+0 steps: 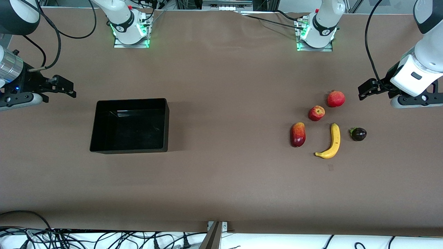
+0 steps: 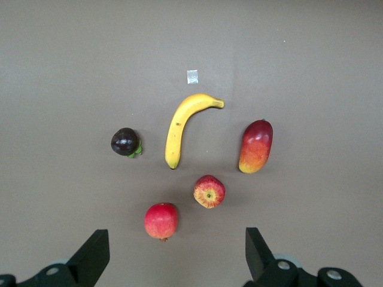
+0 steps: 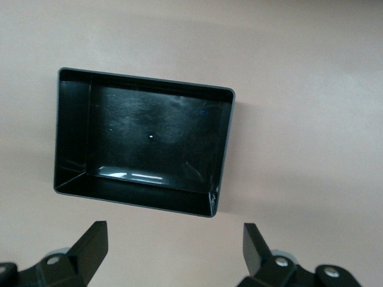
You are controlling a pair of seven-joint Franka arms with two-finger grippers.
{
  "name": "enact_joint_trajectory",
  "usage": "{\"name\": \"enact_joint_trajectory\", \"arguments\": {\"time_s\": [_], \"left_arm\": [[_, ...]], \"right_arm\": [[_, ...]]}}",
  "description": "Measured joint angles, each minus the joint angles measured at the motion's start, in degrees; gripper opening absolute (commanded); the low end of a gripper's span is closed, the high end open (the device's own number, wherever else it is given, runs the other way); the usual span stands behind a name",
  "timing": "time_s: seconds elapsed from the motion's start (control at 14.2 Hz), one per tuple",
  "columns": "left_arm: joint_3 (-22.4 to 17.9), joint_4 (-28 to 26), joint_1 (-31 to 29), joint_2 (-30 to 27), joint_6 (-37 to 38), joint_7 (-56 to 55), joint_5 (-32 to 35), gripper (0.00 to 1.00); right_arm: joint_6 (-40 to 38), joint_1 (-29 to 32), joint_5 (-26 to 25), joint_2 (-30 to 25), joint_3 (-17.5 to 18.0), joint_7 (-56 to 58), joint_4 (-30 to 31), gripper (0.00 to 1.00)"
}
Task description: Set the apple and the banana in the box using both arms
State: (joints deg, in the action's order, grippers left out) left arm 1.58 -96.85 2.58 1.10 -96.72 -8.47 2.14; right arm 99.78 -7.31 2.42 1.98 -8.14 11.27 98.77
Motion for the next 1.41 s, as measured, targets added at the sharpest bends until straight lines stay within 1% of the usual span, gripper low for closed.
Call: {"name": "enact_joint_trajectory", "arguments": {"time_s": [0.98,1.2,1.41], "left_arm": [[0.0,0.0,0.0,0.0,0.0,0.0,0.0,1.00],[0.0,0.0,0.0,0.0,0.0,0.0,0.0,1.00],[0.0,0.0,0.0,0.0,0.0,0.0,0.0,1.00]], "right_arm": [[-0.1,-0.1,-0.9,0.5,0.0,0.0,0.0,1.00],[-0.2,-0.1,-0.9,1.9,-0.1,0.0,0.2,1.00],[0.6,-0.1,-0.9,5.0,-0.3,-0.2,1.2,1.00]]}}
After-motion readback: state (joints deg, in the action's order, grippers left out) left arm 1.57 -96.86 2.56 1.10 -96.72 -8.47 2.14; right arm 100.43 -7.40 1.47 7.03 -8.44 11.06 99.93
